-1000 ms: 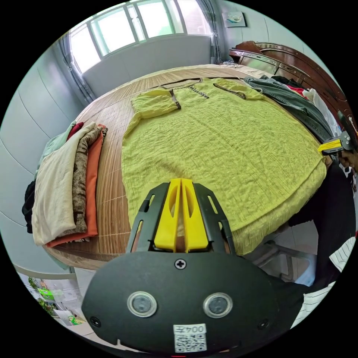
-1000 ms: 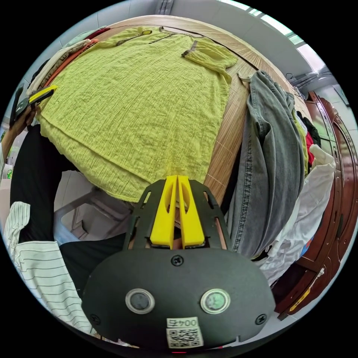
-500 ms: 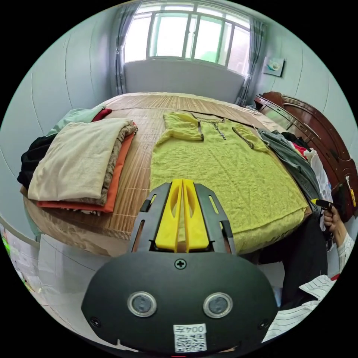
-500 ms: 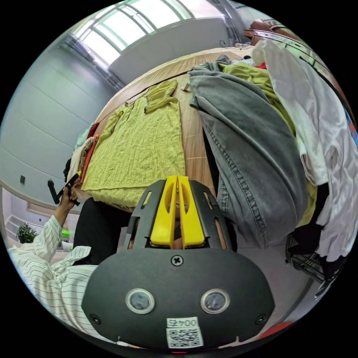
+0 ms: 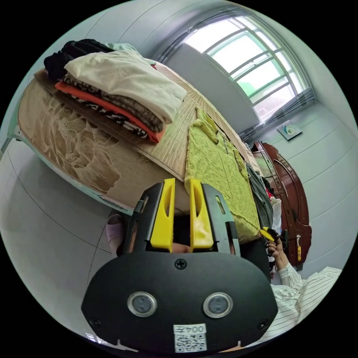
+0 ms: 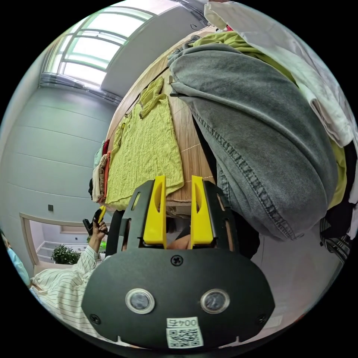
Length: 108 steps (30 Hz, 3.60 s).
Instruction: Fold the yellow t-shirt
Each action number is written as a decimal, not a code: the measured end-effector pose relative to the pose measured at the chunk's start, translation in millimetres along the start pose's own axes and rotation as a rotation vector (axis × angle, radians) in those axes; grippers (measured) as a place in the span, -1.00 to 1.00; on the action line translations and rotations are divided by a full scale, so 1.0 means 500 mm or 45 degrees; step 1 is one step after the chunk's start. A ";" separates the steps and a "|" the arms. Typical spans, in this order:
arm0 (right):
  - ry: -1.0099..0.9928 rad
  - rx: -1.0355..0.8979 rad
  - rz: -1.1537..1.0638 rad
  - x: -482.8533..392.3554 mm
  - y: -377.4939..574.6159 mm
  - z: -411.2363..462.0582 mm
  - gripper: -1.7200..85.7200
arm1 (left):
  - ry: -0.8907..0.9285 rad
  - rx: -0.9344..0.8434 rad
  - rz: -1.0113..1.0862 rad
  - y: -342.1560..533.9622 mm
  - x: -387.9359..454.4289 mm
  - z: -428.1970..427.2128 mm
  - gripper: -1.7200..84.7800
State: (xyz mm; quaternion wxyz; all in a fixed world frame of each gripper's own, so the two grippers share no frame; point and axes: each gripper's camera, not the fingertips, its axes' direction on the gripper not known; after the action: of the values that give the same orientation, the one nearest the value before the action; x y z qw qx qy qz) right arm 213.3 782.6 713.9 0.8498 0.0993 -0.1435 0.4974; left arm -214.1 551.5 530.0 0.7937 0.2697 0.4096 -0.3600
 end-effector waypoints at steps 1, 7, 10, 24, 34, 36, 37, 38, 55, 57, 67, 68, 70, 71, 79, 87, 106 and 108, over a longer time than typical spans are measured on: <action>-0.009 0.003 0.005 0.007 -0.001 -0.003 -0.71 | 0.010 0.001 0.000 -0.001 -0.003 0.001 -0.83; -0.124 0.050 0.077 0.048 -0.010 -0.019 -0.72 | 0.235 0.048 -0.158 -0.025 -0.068 -0.002 -0.78; -0.130 0.076 0.104 0.069 -0.013 -0.028 -0.72 | 0.315 0.097 -0.244 -0.039 -0.104 -0.014 -0.77; -0.246 0.029 0.083 0.129 -0.020 -0.054 -0.73 | 0.188 -0.012 -0.126 -0.121 -0.135 -0.015 -0.79; -0.221 0.046 0.101 0.156 -0.030 -0.081 -0.74 | 0.163 -0.143 -0.017 -0.135 -0.121 -0.004 -0.80; -0.240 0.026 0.111 0.166 -0.031 -0.079 -0.75 | 0.173 -0.143 -0.029 -0.135 -0.127 -0.004 -0.80; -0.248 0.011 0.100 0.166 -0.032 -0.077 -0.76 | 0.180 -0.142 -0.038 -0.134 -0.129 -0.004 -0.81; -0.256 -0.003 0.092 0.165 -0.033 -0.075 -0.76 | 0.198 -0.138 -0.059 -0.133 -0.135 -0.004 -0.81; -0.274 -0.149 -0.028 0.127 -0.054 -0.030 -0.77 | 0.263 -0.137 -0.076 -0.118 -0.160 -0.019 -0.76; -0.289 -0.144 -0.013 0.131 -0.053 -0.029 -0.78 | 0.232 -0.159 -0.028 -0.111 -0.151 -0.018 -0.75; -0.254 -0.159 -0.035 0.111 -0.059 -0.013 -0.79 | -0.184 -0.178 0.536 -0.048 -0.015 0.012 -0.75; -0.252 -0.158 -0.036 0.110 -0.059 -0.013 -0.79 | -0.229 -0.163 0.614 -0.034 -0.001 0.016 -0.75; -0.243 -0.156 -0.037 0.105 -0.059 -0.010 -0.79 | -0.243 -0.153 0.658 -0.021 0.006 0.020 -0.75; -0.241 -0.156 -0.038 0.104 -0.058 -0.009 -0.79 | -0.230 -0.149 0.670 -0.015 0.006 0.022 -0.75; -0.198 -0.156 -0.043 0.085 -0.060 0.002 -0.80 | -0.078 -0.144 0.696 0.015 -0.009 0.025 -0.76; -0.157 -0.116 -0.049 0.065 -0.063 0.008 -0.78 | -0.027 -0.134 0.793 0.042 -0.016 0.027 -0.77; -0.119 -0.192 -0.111 0.014 -0.080 0.055 -0.85 | -0.039 -0.135 0.865 0.069 0.027 0.037 -0.77; -0.063 -0.196 -0.090 0.010 -0.081 0.058 -0.91 | -0.064 -0.133 0.851 0.068 0.034 0.039 -0.79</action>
State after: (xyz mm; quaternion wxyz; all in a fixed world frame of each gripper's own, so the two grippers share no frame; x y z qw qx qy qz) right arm 246.7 758.2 742.1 0.8680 0.0511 -0.1988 0.4522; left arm -171.3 552.0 530.2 0.8904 0.3390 0.2968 -0.0649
